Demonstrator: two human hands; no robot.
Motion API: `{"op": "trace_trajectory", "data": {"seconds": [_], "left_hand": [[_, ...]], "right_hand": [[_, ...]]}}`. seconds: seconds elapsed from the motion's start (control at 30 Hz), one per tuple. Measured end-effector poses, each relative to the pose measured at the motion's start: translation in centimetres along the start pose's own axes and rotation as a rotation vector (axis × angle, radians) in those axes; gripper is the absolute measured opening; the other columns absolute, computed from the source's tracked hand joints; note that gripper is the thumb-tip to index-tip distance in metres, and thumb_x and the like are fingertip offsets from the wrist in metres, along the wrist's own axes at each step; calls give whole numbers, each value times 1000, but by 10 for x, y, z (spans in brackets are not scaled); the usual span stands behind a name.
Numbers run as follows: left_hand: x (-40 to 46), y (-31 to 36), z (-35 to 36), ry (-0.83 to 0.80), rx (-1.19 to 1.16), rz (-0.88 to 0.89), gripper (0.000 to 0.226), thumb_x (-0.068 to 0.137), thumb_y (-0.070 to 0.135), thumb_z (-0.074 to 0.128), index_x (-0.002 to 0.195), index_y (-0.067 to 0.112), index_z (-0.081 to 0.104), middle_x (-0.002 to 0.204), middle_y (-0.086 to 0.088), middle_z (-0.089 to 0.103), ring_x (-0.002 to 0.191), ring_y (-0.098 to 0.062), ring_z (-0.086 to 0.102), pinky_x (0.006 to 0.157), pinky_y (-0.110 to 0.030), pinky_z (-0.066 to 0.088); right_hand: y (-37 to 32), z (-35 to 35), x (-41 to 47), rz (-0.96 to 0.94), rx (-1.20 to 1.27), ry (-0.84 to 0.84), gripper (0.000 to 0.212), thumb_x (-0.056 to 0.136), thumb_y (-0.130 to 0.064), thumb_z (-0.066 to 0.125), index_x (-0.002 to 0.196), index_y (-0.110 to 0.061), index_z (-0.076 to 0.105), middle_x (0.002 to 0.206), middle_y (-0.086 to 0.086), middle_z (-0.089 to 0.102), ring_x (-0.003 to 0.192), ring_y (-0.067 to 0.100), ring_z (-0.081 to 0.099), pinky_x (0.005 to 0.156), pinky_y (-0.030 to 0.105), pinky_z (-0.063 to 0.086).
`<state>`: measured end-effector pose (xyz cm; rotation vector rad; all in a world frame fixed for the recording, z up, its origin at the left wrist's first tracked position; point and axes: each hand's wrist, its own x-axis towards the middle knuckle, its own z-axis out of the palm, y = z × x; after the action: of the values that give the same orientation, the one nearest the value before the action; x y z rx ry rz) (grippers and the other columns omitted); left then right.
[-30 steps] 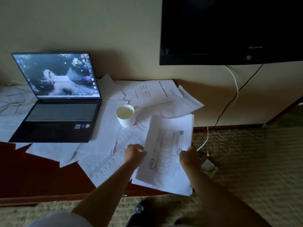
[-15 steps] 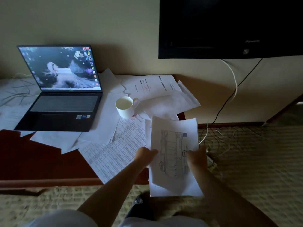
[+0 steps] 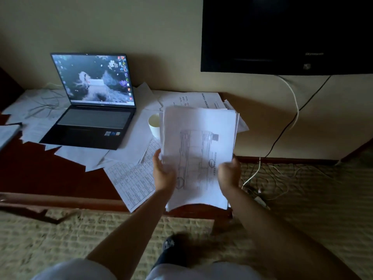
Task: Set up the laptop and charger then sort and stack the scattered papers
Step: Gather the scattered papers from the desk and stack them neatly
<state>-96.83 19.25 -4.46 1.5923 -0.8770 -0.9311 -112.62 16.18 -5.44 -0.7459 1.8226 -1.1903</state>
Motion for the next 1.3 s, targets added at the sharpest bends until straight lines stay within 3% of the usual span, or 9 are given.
{"op": "trace_trajectory", "data": {"seconds": [0.13, 0.23, 0.3, 0.4, 0.5, 0.67, 0.77, 0.97, 1.3], "left_hand": [[-7, 29, -2, 56, -89, 137, 68, 73, -23, 36, 129, 16, 34, 106, -8, 57, 82, -17, 61, 51, -17, 51], [-12, 35, -1, 106, -65, 160, 62, 72, -23, 39, 122, 12, 36, 108, -7, 53, 92, -18, 58, 58, -19, 56], [-15, 29, -1, 124, -9, 131, 55, 72, -19, 48, 115, 14, 39, 107, -6, 53, 97, -21, 57, 63, -21, 57], [-22, 20, -4, 112, 0, 58, 44, 77, -8, 64, 113, 12, 48, 96, 3, 59, 89, -13, 60, 62, -15, 53], [-24, 18, -7, 88, -14, 7, 34, 82, -3, 65, 109, 13, 50, 90, 10, 58, 81, -3, 57, 58, -12, 48], [-9, 2, -20, -38, 372, -10, 43, 74, -17, 44, 104, 9, 58, 89, 0, 61, 86, -24, 57, 56, -22, 43], [0, -14, -39, -116, 690, -8, 51, 74, -10, 50, 119, 12, 60, 115, -7, 57, 99, -24, 56, 75, -33, 52], [19, -50, -72, -438, 1272, 4, 64, 81, 7, 61, 138, 26, 42, 141, -5, 34, 129, -26, 34, 101, -39, 41], [35, -75, -90, -612, 1569, 346, 81, 83, 10, 66, 148, 20, 18, 150, -6, 20, 136, -29, 23, 100, -37, 46]], "right_hand": [[-34, 5, -9, -175, 111, 30, 57, 75, 13, 36, 123, -11, 57, 90, 2, 62, 71, 20, 55, 65, 29, 44], [-34, 7, -16, -239, 146, 14, 60, 77, 10, 37, 130, -14, 51, 109, 7, 65, 86, 25, 61, 76, 37, 50], [-27, 4, -21, -237, 79, -47, 60, 79, 7, 40, 132, -18, 48, 105, 5, 63, 88, 27, 60, 77, 42, 51], [-17, -1, -27, -246, -11, -85, 64, 78, 7, 44, 135, -23, 44, 94, -2, 55, 87, 24, 59, 77, 41, 52], [-11, -4, -26, -249, -89, -128, 56, 86, -2, 49, 138, -20, 40, 103, 4, 61, 95, 25, 61, 82, 42, 51], [-4, -5, -22, -260, -284, -136, 25, 97, -12, 43, 118, -5, 54, 114, 14, 65, 99, 31, 62, 78, 36, 50], [1, -6, -17, -153, -322, -104, 26, 93, -4, 42, 115, -1, 56, 118, 17, 62, 103, 33, 60, 74, 30, 43], [30, -2, -16, -9, -376, -55, 32, 87, 0, 41, 114, -4, 58, 118, 19, 62, 108, 36, 58, 86, 36, 46], [59, 11, -44, 66, -479, 115, 40, 87, -6, 38, 124, -11, 54, 126, 14, 59, 113, 36, 56, 94, 42, 46]]}}
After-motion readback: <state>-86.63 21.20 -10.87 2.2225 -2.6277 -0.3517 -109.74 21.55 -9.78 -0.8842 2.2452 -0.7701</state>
